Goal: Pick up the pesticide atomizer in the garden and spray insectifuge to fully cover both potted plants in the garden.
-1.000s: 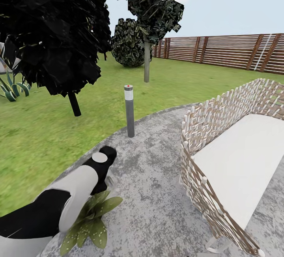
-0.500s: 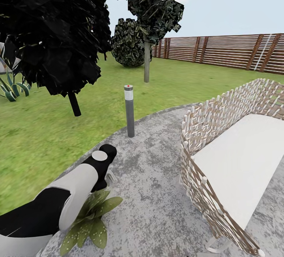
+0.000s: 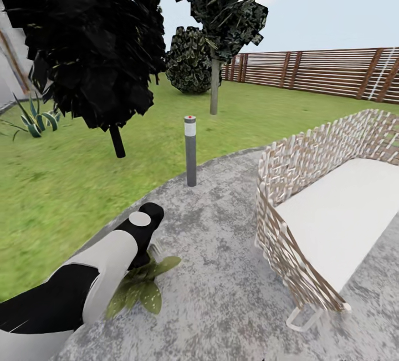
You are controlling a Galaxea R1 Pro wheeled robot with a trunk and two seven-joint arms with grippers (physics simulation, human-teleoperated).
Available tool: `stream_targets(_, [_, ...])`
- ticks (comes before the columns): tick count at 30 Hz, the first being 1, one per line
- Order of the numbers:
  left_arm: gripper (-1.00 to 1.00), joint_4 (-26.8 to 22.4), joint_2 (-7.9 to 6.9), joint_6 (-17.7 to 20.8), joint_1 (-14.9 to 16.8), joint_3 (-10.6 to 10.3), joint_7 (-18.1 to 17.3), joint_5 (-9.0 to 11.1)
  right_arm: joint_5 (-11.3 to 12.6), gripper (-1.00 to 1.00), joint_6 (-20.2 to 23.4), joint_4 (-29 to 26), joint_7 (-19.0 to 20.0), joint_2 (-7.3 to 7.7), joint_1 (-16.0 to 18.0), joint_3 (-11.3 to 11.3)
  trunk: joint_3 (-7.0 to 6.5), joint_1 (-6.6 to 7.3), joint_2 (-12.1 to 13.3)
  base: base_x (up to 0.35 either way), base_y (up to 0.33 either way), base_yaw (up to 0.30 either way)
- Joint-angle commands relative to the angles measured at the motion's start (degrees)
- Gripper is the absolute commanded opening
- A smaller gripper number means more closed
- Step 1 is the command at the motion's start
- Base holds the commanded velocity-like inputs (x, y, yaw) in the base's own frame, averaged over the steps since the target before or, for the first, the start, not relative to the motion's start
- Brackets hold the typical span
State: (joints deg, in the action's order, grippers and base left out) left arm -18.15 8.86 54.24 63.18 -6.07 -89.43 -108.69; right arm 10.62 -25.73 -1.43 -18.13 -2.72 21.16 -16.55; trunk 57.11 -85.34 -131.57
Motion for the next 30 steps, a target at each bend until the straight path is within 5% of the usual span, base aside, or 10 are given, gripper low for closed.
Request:
stream_targets(1, [-1.00, -0.04, 0.06, 0.63, 0.06, -0.16, -0.57, -0.37, 0.54, 1.00, -0.19, 0.03, -0.15, -0.01, 0.02, -0.49, 0.04, 0.05, -0.02, -0.337, 0.000, 0.273])
stream_targets(17, [-1.00, -0.61, -0.67, 0.67, -0.93, 0.39, -0.57, 0.00, 0.54, 1.00, -0.15, 0.03, -0.23, -0.01, 0.02, -0.49, -0.34, 0.05, -0.02, -0.299, -0.163, 0.274])
stream_targets(22, [-1.00, -9.10, -2.90, 0.61, -4.23, 4.96, -0.57, 2.18, 0.33, 1.00, -0.18, 0.03, -0.17, -0.01, 0.02, -0.57, -0.49, 0.05, -0.02, -0.283, -0.204, 0.272])
stream_targets(26, [-1.00, -20.94, -6.88, 0.57, -10.60, 8.30, -0.57, 3.18, 0.18, 1.00, -0.34, -0.06, -0.08, 0.06, 0.02, -0.73, -0.66, 0.05, -0.02, -0.289, -0.176, 0.178])
stream_targets(28, [-1.00, -30.23, -7.86, 0.07, -16.43, 10.20, -0.57, 6.81, 0.10, 1.00, -0.47, -0.11, 0.00, 0.07, 0.02, -0.77, -0.67, 0.05, -0.02, -0.295, -0.161, 0.028])
stream_targets(30, [-1.00, -42.13, -9.38, -1.21, -21.88, 10.74, -0.57, 15.64, -1.50, 1.00, -0.56, -1.65, 0.02, 0.29, 0.02, -0.84, -0.67, 0.05, -0.02, -0.299, -0.140, 0.004])
